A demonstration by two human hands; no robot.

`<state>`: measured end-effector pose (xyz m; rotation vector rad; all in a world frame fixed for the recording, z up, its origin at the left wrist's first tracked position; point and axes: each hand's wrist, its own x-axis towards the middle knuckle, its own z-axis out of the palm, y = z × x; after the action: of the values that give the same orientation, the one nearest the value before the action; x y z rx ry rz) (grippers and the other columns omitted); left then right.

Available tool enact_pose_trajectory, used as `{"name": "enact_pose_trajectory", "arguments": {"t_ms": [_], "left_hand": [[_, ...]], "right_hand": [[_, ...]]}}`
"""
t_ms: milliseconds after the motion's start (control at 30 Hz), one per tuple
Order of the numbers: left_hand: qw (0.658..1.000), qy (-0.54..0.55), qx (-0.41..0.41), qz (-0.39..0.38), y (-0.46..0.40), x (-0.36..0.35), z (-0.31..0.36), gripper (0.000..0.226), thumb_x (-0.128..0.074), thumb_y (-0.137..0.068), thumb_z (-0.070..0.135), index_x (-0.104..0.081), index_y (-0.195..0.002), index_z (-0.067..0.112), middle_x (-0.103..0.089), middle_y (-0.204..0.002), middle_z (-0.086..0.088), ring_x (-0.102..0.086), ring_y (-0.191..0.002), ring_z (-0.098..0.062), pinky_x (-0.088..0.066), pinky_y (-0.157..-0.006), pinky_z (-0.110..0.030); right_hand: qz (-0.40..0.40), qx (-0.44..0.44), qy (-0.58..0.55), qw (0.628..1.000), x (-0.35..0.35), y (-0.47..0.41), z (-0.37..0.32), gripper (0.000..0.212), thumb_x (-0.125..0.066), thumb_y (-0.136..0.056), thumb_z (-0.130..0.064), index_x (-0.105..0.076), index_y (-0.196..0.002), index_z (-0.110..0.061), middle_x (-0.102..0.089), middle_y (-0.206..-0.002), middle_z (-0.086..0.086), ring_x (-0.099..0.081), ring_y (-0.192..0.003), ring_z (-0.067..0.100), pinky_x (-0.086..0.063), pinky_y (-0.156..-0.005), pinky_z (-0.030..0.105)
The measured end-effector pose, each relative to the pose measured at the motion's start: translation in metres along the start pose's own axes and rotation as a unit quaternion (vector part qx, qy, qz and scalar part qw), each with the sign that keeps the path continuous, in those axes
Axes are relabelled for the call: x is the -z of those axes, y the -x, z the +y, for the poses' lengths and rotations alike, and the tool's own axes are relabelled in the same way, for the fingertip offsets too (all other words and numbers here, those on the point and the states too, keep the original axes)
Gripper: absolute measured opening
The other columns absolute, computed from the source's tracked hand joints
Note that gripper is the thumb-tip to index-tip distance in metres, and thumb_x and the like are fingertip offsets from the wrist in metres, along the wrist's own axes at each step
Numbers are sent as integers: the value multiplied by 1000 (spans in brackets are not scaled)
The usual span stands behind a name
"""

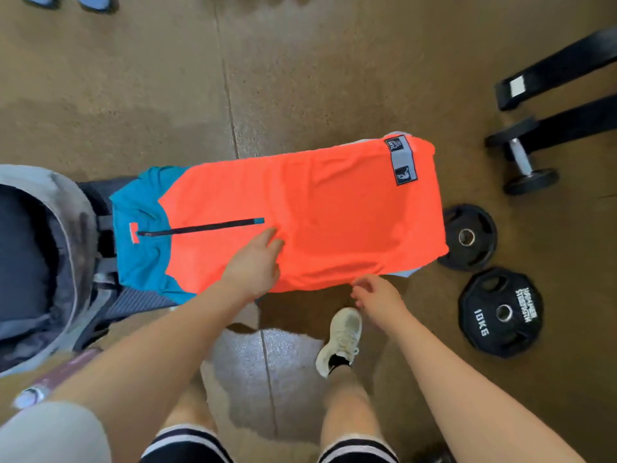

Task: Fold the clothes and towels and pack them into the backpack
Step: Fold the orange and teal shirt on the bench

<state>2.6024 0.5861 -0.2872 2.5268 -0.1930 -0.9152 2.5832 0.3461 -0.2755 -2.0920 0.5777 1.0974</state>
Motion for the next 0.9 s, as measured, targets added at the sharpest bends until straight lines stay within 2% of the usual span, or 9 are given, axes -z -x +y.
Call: {"name": "enact_pose_trajectory", "arguments": {"t_ms": [133,267,333,400,467,567,700,800,900], "left_hand": [[1000,-7,-11,28,-13,-45,36,60,-45,-86,38,-39,-139,10,-31,-149,-17,-40,-130,-36,-37,-106,-49],[994,-87,-25,58,-33,-81,48,63,-38,-83,49,-47,-132,10,-43,-139,-25,-46,-122,-45,-41,-97,-54],[990,-108,-25,87,-44,-96,48,69,-32,-83,55,-42,-137,13,-34,-146,-21,-36,-131,-42,-34,-105,-51],[985,-122,-22,120,-56,-109,46,72,-25,-83,58,-34,-142,17,-23,-152,-15,-24,-138,-37,-23,-111,-47],[976,-141,-31,165,-64,-121,41,72,-23,-85,60,-30,-144,19,-19,-153,-13,-21,-140,-35,-17,-112,-44],[957,-169,-61,228,-72,-129,33,73,-13,-89,64,-34,-141,19,-28,-150,-14,-29,-136,-36,-22,-110,-45],[938,-196,-103,267,-77,-131,25,78,-8,-88,66,-40,-138,15,-36,-145,-19,-38,-130,-41,-34,-105,-52],[934,-187,-124,280,-76,-132,21,87,-10,-84,72,-47,-134,11,-41,-141,-21,-40,-128,-43,-35,-105,-54],[920,-204,-168,290,-65,-135,21,84,-36,-72,74,-56,-120,8,-57,-123,-20,-55,-111,-40,-46,-92,-51]], "right_hand": [[54,-29,-56,997,50,-31,57,20,-47,-90,-8,-55,-76,-21,-60,-84,8,-51,-70,18,-39,-66,29],[107,-95,-200,969,66,-61,97,27,-50,-86,-31,-54,-83,-4,-42,-73,10,-38,-64,20,-36,-66,32],[106,-115,-302,940,66,-79,111,38,-49,-94,-33,-55,-101,3,-53,-80,19,-52,-79,33,-45,-91,45],[86,-122,-415,898,65,-96,118,38,-47,-96,-35,-52,-114,-2,-61,-105,18,-55,-106,36,-38,-105,49],[71,-106,-494,860,61,-115,125,29,-47,-96,-38,-53,-105,-11,-60,-96,6,-54,-103,26,-40,-99,42],[83,-40,-585,805,51,-135,137,18,-49,-96,-29,-54,-87,-14,-59,-85,3,-56,-85,17,-43,-87,33],[80,43,-677,731,45,-148,144,15,-52,-95,-16,-54,-80,-15,-58,-58,-1,-54,-51,9,-45,-52,21],[97,87,-620,773,45,-144,152,18,-58,-92,-16,-49,-76,-17,-48,-59,0,-47,-47,10,-41,-44,20],[163,121,-566,799,45,-122,164,20,-56,-93,-12,-49,-75,-18,-49,-64,-2,-44,-53,7,-41,-49,17]]}}
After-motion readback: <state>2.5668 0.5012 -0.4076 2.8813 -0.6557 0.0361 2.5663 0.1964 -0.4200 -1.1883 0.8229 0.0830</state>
